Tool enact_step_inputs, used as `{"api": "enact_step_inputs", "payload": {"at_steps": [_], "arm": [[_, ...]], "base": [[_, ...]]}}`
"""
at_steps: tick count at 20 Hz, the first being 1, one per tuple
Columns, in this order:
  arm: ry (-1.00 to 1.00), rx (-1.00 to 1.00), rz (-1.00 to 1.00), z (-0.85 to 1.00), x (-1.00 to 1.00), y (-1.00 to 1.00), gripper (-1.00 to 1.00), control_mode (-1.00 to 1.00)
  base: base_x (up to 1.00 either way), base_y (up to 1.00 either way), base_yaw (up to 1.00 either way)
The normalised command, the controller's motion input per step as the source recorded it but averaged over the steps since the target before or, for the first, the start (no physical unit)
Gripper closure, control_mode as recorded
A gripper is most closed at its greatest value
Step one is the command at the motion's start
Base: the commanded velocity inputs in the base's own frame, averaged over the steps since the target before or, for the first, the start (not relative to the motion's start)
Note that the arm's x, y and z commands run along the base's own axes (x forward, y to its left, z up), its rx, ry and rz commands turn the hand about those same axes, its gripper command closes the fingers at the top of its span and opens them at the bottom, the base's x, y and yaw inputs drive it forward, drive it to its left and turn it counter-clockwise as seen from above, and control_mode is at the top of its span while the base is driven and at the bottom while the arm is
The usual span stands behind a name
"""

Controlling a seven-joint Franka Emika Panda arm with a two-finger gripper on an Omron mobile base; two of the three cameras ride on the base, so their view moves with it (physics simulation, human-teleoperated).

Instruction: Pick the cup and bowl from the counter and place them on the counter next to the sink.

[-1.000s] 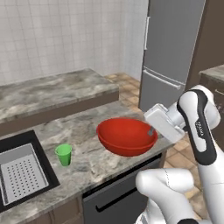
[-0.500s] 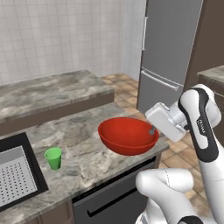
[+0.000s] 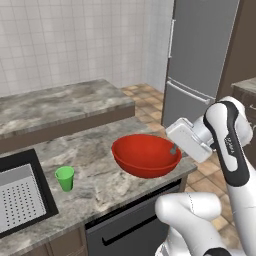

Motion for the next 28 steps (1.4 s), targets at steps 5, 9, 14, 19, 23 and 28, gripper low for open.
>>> {"api": "enact_step_inputs", "payload": {"at_steps": [5,9,14,19,23,28], "arm": [[0.0,0.0,0.0,0.0,0.0,0.0,1.0,1.0],[0.0,0.0,0.0,0.0,0.0,0.0,1.0,1.0],[0.0,0.0,0.0,0.0,0.0,0.0,1.0,-1.0],[0.0,0.0,0.0,0.0,0.14,0.11,1.0,-1.0],[0.07,0.0,0.0,0.0,0.39,0.28,1.0,-1.0],[0.1,-0.02,-0.05,0.0,0.51,0.45,1.0,-1.0]], "base": [[0.0,0.0,0.0],[0.0,0.0,0.0],[0.0,0.0,0.0],[0.0,0.0,0.0],[0.0,0.0,0.0],[0.0,0.0,0.0]]}}
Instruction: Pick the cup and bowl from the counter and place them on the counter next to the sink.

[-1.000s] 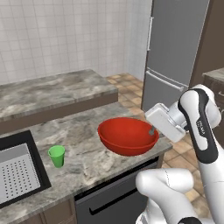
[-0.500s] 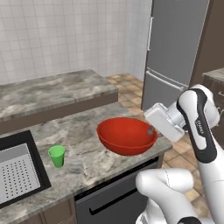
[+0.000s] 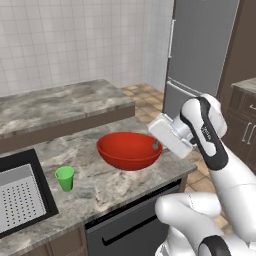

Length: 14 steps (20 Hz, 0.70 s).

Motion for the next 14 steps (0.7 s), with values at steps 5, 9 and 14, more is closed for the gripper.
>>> {"api": "enact_step_inputs", "payload": {"at_steps": [5,9,14], "arm": [[0.0,-0.07,-0.08,-0.29,0.65,0.49,1.0,-1.0],[-0.19,-0.06,-0.03,-0.39,0.31,0.37,1.0,-1.0],[-0.23,-0.08,-0.01,-0.21,0.16,0.31,1.0,-1.0]], "base": [[0.0,0.0,0.0],[0.0,0.0,0.0],[0.0,0.0,0.0]]}}
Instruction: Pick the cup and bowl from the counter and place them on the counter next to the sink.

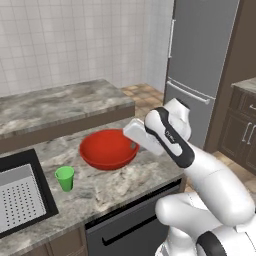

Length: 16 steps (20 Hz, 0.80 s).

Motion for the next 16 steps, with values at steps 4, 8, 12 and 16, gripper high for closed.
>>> {"api": "enact_step_inputs", "payload": {"at_steps": [4,8,12,16], "arm": [[-0.21,-0.03,0.0,-0.04,0.07,0.03,1.0,-1.0],[-0.13,-0.03,-0.04,-0.19,0.03,0.0,1.0,-1.0],[-0.01,-0.01,-0.04,-0.28,0.0,0.0,1.0,-1.0],[0.0,0.0,-0.01,-0.14,0.0,0.0,1.0,-1.0]], "base": [[0.0,0.0,0.0],[0.0,0.0,0.0],[0.0,0.0,0.0],[0.0,0.0,0.0]]}}
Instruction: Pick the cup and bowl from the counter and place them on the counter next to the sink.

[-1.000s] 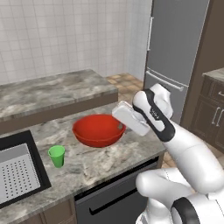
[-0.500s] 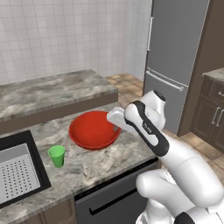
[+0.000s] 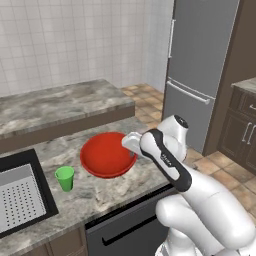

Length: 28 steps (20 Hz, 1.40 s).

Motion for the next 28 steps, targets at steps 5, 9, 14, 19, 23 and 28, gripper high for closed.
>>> {"api": "enact_step_inputs", "payload": {"at_steps": [5,9,14,19,23,28], "arm": [[0.03,0.0,0.0,-0.05,0.0,0.0,1.0,-1.0],[0.09,0.0,0.0,-0.15,0.0,0.0,1.0,-1.0],[0.16,0.0,0.0,-0.26,0.0,0.0,1.0,-1.0],[0.1,0.0,-0.01,-0.25,0.0,0.0,1.0,-1.0],[0.0,0.0,-0.03,-0.36,0.0,0.0,1.0,-1.0],[-0.02,0.0,-0.06,-0.46,0.03,0.0,1.0,-1.0]], "base": [[0.0,0.0,0.0],[0.0,0.0,0.0],[0.0,0.0,0.0],[0.0,0.0,0.0],[0.0,0.0,0.0],[0.0,0.0,0.0]]}}
